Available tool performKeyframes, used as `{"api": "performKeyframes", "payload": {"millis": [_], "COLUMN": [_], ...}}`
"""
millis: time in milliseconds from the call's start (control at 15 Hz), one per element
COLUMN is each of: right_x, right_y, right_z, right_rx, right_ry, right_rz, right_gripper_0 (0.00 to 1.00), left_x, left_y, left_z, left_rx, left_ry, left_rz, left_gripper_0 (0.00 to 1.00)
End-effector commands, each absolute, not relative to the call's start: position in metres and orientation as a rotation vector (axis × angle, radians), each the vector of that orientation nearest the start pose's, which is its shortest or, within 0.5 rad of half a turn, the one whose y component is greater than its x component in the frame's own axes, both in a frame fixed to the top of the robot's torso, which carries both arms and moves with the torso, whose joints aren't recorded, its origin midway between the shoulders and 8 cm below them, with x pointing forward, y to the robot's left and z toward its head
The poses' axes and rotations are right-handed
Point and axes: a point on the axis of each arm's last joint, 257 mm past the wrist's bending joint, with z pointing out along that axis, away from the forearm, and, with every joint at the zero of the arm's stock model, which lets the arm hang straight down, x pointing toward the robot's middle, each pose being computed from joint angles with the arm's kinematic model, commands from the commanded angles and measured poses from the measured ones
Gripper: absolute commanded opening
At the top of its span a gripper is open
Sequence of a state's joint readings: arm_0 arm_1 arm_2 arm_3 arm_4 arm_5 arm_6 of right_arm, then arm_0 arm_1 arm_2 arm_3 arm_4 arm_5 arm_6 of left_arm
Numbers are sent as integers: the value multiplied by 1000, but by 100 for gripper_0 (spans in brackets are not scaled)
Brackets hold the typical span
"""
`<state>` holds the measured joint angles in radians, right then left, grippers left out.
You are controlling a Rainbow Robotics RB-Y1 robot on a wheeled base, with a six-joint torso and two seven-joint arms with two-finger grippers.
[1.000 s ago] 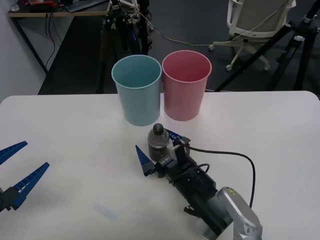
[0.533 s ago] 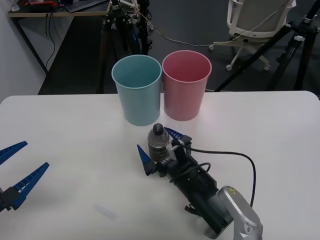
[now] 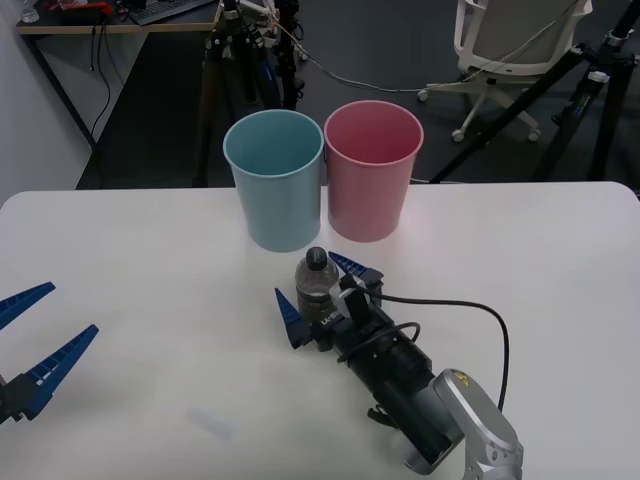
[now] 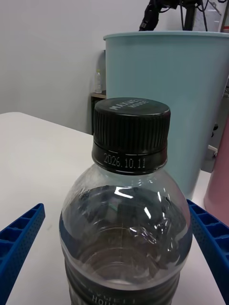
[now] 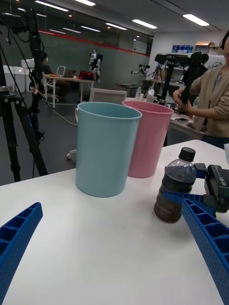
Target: Grasp the object on the table and drop it into the matching bin: aluminum can to the light blue bin, PET bottle to the pink bin.
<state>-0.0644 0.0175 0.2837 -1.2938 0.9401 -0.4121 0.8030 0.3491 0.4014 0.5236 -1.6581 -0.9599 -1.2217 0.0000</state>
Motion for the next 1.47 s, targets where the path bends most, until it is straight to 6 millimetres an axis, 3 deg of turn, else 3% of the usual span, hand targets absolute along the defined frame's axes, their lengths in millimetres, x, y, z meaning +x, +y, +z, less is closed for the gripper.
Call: {"api": "performKeyframes", "payload": {"millis": [67, 133, 200, 333, 400, 933, 1200, 1467], "right_x": [485, 485, 485, 485, 486, 485, 472, 452], "right_y": [20, 20, 20, 20, 19, 19, 18, -28], "right_z": [-269, -269, -269, -269, -270, -271, -268, -255], "right_rx": [-595, -596, -599, -604, -601, -597, -571, -556], "right_ry": [1430, 1429, 1427, 1425, 1428, 1433, 1426, 1420], "right_rz": [383, 381, 377, 372, 369, 372, 397, 336], "right_gripper_0": [100, 100, 87, 20, 0, 0, 0, 0], "left_x": [342, 342, 342, 342, 342, 342, 342, 342], "left_y": [330, 330, 330, 330, 330, 330, 330, 330], "left_z": [-169, -169, -169, -169, -169, -169, -169, -169], "left_rx": [465, 465, 465, 465, 465, 465, 465, 465], "left_ry": [1441, 1441, 1441, 1441, 1441, 1441, 1441, 1441], "left_rz": [-567, -567, -567, -567, -567, -567, -567, -567], "left_gripper_0": [100, 100, 100, 100, 100, 100, 100, 100]}}
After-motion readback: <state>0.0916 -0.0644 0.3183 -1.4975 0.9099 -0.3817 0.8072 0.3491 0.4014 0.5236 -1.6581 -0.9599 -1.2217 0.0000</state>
